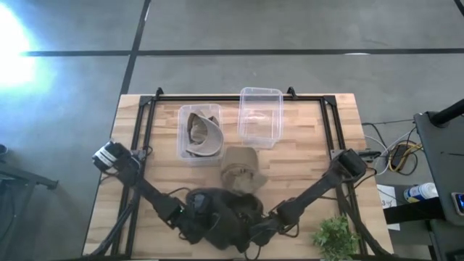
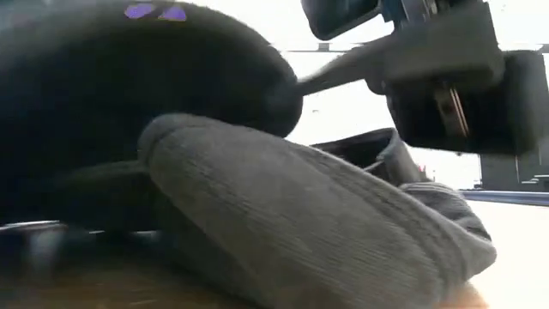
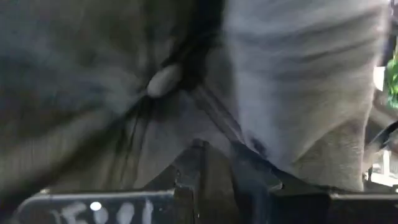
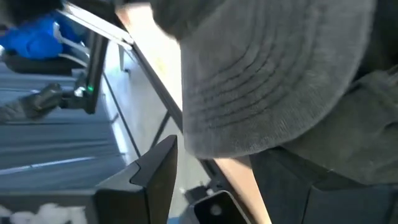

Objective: Pick & Place hat
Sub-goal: Put the top blue cap into the right transparent bin

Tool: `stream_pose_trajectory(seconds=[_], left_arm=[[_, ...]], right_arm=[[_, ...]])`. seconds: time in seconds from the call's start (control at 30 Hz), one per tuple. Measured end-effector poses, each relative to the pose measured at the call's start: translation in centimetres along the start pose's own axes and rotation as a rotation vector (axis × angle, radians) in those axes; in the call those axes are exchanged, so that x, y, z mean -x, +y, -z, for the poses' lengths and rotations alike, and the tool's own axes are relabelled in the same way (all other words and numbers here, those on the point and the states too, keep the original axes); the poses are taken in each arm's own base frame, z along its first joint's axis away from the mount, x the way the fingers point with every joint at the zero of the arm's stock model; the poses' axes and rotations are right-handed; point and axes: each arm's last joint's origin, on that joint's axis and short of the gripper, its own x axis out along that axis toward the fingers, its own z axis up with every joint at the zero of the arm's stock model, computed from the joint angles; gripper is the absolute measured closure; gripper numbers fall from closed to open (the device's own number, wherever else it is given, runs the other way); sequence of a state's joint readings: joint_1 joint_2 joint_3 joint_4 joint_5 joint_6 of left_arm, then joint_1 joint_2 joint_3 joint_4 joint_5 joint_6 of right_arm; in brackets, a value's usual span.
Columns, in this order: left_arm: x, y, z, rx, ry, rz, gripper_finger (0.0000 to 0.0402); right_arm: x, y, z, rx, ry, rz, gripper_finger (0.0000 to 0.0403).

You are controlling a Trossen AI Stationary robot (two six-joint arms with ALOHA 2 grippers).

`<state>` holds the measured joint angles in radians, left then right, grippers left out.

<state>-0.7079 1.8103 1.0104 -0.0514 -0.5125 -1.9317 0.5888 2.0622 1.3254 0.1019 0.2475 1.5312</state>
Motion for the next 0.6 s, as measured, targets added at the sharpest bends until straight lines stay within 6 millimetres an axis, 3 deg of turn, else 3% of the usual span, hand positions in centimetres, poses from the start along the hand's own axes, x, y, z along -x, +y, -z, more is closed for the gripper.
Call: stream_pose_trajectory(seconds=[0.27, 0.47, 0.6], left_arm=[[0.5, -0.4, 0.9, 0.049, -0.015, 0.070, 0.0328], [0.5, -0.6, 0.7, 0.046, -0.062, 0.099, 0.0328], [0.5, -0.4, 0.7, 0.019, -0.073, 0.091, 0.0328]], right_arm=[[0.6, 1.0, -2.8, -0.004, -0.121, -0.024, 0.0209], [0.8, 0.5, -4.0, 0.076, -0.032, 0.022, 0.0215], [2.2, 0.7, -4.4, 0.138, 0.022, 0.089, 0.0233]])
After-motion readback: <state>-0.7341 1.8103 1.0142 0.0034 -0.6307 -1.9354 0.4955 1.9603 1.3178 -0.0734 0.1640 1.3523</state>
